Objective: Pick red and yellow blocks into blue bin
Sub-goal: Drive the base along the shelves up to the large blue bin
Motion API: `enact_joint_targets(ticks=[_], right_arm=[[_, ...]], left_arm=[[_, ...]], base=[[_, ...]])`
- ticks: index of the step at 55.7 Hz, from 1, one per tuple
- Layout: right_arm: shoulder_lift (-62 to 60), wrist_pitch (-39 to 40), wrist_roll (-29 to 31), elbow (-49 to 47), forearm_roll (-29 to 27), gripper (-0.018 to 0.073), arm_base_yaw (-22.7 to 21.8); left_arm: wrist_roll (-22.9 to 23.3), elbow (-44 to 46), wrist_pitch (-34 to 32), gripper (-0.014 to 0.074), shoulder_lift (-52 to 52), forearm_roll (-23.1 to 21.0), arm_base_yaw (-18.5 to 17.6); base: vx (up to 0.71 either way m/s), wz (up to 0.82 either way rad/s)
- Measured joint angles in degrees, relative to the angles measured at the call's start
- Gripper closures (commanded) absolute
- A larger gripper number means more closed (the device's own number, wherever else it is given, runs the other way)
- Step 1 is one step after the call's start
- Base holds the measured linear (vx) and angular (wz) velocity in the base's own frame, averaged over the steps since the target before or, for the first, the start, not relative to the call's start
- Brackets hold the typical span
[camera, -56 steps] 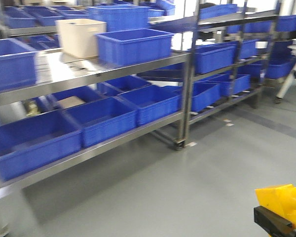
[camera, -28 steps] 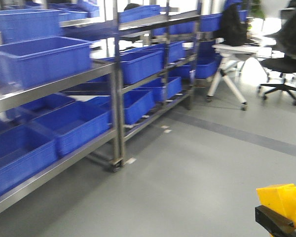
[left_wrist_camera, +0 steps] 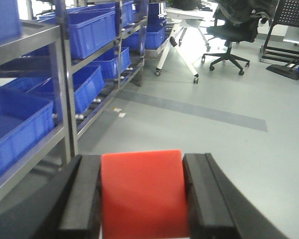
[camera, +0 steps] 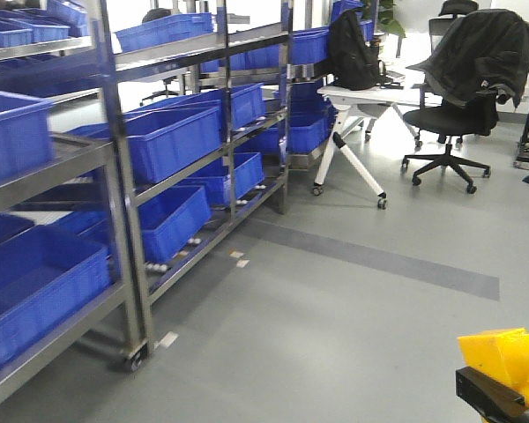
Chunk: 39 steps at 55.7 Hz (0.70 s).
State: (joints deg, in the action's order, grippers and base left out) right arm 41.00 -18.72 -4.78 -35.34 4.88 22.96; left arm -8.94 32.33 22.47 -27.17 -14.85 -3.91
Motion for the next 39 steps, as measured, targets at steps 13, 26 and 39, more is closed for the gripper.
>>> enact_joint_targets(ticks=[13,26,39], right_arm=[[0.0,0.0,0.0,0.0,0.0,0.057,0.0],[0.0,0.0,0.0,0.0,0.0,0.057,0.0],[0.0,-0.1,0.0,0.0,0.0,0.057,0.0]], left_arm=[[0.0,0.0,0.0,0.0594,0.0,0.0,0.0],[0.0,0.0,0.0,0.0594,0.0,0.0,0.0],[0.0,0.0,0.0,0.0594,0.0,0.0,0.0]], base=[[0.6,-0.14],[0.6,-0.1],[0.58,-0.05]])
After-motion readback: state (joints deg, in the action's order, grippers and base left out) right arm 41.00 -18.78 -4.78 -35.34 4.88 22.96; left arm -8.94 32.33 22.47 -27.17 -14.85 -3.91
